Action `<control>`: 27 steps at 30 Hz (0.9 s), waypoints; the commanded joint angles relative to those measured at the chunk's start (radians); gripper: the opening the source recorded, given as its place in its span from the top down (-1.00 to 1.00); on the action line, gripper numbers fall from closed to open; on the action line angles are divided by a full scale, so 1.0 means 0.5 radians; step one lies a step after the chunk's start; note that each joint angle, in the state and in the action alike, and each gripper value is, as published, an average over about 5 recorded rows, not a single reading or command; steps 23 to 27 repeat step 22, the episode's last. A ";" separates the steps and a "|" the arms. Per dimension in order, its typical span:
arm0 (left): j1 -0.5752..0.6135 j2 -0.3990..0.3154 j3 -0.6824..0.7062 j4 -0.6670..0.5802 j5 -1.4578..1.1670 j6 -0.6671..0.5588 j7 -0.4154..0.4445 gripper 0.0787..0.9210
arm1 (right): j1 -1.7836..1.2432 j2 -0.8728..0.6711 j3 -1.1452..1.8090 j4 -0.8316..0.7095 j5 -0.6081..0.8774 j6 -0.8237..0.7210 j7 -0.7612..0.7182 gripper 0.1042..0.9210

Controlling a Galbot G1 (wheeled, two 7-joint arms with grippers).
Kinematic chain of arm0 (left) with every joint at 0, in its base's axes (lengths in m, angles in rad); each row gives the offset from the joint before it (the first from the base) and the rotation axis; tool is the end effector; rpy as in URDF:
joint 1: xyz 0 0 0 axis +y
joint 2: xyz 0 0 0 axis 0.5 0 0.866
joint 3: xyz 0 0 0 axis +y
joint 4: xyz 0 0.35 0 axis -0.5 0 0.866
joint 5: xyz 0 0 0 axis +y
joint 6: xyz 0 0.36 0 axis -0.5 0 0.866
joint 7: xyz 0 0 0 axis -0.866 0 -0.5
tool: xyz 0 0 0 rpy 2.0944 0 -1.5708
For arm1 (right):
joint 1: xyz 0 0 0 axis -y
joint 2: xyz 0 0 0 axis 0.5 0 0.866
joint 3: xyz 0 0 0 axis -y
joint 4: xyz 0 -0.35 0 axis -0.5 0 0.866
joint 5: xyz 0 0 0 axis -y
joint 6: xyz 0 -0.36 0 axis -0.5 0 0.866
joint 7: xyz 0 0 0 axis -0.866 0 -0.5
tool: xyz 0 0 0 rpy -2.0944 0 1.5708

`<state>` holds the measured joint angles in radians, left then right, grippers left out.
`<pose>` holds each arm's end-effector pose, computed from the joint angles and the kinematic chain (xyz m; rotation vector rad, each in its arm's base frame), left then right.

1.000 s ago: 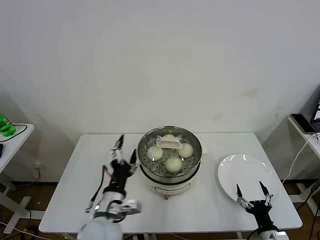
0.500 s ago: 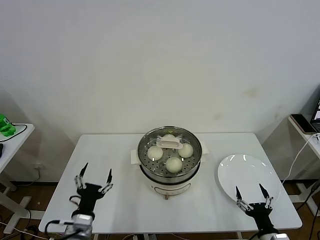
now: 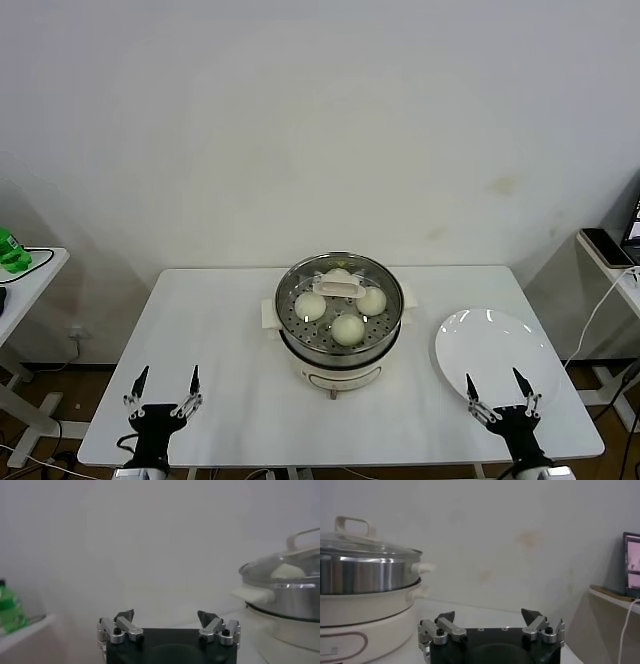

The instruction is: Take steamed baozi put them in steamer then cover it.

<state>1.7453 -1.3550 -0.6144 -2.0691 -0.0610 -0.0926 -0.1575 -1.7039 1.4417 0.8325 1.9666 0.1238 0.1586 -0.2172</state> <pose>0.1335 0.0661 -0.3309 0.1655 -3.0412 -0.2652 0.1307 -0.1273 -0.3488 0.0188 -3.0487 0.2315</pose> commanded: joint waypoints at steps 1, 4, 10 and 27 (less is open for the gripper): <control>0.132 -0.035 -0.027 0.037 -0.150 -0.065 -0.027 -0.77 | -0.025 0.000 -0.022 0.052 -0.011 -0.078 0.029 -0.76; 0.151 -0.037 -0.003 0.024 -0.146 -0.041 -0.022 -0.77 | -0.034 0.000 -0.032 0.070 -0.012 -0.097 0.029 -0.76; 0.170 -0.043 0.033 0.020 -0.117 -0.015 -0.022 -0.77 | -0.043 0.001 -0.055 0.100 -0.038 -0.163 0.040 -0.76; 0.214 -0.023 0.034 0.026 -0.111 0.042 -0.004 -0.77 | -0.048 0.000 -0.080 0.096 -0.060 -0.185 0.053 -0.76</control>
